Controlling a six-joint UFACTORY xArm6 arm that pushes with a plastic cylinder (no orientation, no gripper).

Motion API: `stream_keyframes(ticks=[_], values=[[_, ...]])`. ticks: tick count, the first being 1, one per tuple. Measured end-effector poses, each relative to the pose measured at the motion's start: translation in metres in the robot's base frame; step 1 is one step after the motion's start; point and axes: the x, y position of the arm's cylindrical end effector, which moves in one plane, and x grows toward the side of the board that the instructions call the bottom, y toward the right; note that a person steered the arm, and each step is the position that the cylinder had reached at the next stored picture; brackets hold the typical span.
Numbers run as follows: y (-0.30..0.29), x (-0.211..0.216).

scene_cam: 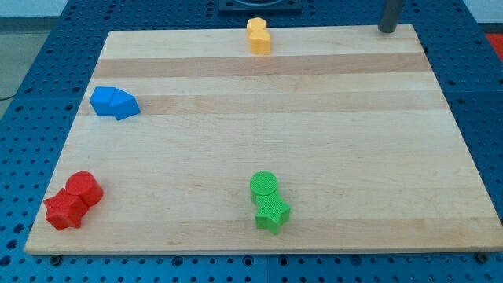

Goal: Move the heart horizontal to the cube

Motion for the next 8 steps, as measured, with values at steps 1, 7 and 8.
stream_keyframes(ticks=[1,7,8], values=[[0.0,0.0],[-0.042,0.0],[-0.056,0.0]])
